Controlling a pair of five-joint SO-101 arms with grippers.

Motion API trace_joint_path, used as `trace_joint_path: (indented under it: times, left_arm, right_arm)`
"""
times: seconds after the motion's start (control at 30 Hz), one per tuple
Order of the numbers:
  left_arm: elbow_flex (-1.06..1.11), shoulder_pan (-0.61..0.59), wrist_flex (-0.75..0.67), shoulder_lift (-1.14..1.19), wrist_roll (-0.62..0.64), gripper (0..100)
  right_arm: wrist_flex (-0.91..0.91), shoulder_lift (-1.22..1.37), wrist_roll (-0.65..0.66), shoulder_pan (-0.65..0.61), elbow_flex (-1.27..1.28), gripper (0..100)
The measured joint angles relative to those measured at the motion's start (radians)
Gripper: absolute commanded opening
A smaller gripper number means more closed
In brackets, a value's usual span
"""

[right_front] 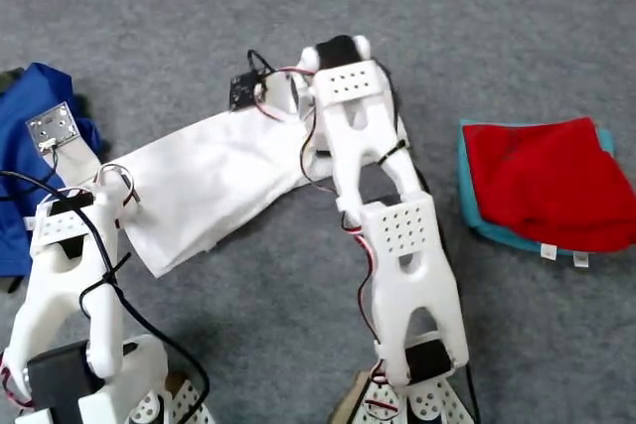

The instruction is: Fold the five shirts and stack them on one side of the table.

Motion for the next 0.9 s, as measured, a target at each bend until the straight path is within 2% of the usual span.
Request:
trace_joint_path:
  times: [0.27, 0.37, 0.63, 0.9]
  left_arm:
    - [0.0, 0.0, 0.0, 0.0, 0.0, 2]
    - [0.0, 0.0, 0.0, 0.0, 0.0, 2]
    - [0.0, 0.0, 0.0, 0.0, 0.0, 2]
    - [0.0, 0.0, 0.0, 0.0, 0.0, 2]
  right_arm:
    - [-0.221, -0.002, 0.0, -0.069, 0.097, 0.5]
    - [-0.219, -0.002, 0.0, -0.083, 0.098, 0.5]
    - [-0.029, -0.002, 0.0, -0.084, -0.069, 0.5]
    - [-0.112, 0.031, -0.009, -0.097, -0.095, 0.5]
